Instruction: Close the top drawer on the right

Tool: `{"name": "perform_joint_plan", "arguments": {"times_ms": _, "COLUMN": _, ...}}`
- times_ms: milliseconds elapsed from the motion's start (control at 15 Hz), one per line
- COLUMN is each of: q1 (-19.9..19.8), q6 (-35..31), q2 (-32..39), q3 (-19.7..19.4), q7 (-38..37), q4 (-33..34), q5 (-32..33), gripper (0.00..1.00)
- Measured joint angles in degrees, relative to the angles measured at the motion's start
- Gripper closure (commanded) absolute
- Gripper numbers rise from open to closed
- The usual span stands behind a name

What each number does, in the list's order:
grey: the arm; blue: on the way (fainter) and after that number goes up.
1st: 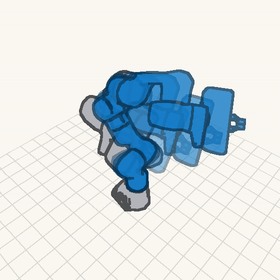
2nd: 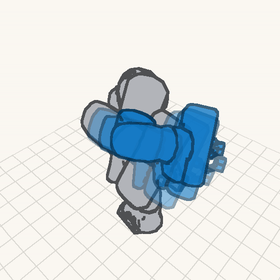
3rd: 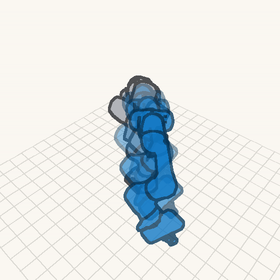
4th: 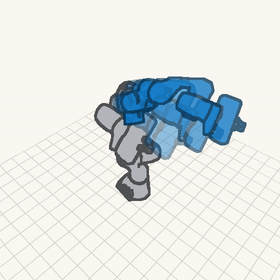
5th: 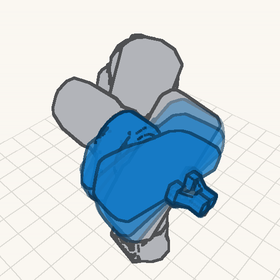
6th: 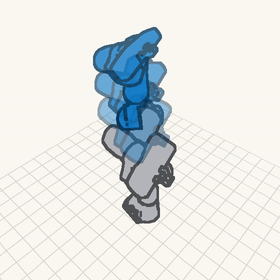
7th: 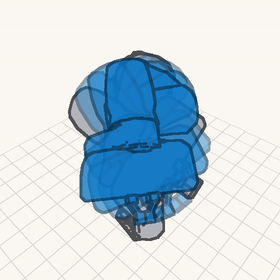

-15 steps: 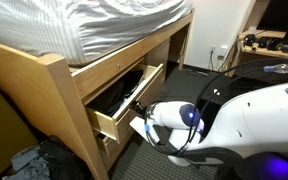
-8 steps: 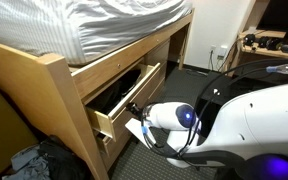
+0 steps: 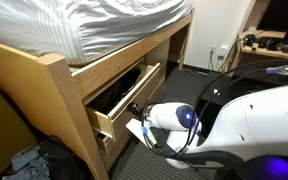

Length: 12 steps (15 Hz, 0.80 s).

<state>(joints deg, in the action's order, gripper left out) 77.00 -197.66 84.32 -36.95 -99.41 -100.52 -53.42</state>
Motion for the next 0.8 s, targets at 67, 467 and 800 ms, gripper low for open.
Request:
{"name": "perform_joint_plan", "arguments": {"times_ms": 67, "q1": 0.0, "q6": -0.1, "q2": 0.0, "q3": 0.0, "q7": 0.1, "q4": -0.2, "q5": -0.2, "gripper": 0.0}}
{"name": "perform_joint_plan", "arguments": {"times_ms": 467, "q1": 0.1, "q6": -0.2, "q2": 0.0, "q3": -3.4, "q7": 6.4, "q4": 0.8, "q5": -8.0, "gripper": 0.0}}
{"name": "perform_joint_plan", "arguments": {"times_ms": 800, "q1": 0.1, "q6": -0.2, "q2": 0.0, "q3": -5.3, "q7": 8.9, "q4": 1.9, "q5": -13.9, "gripper": 0.0}}
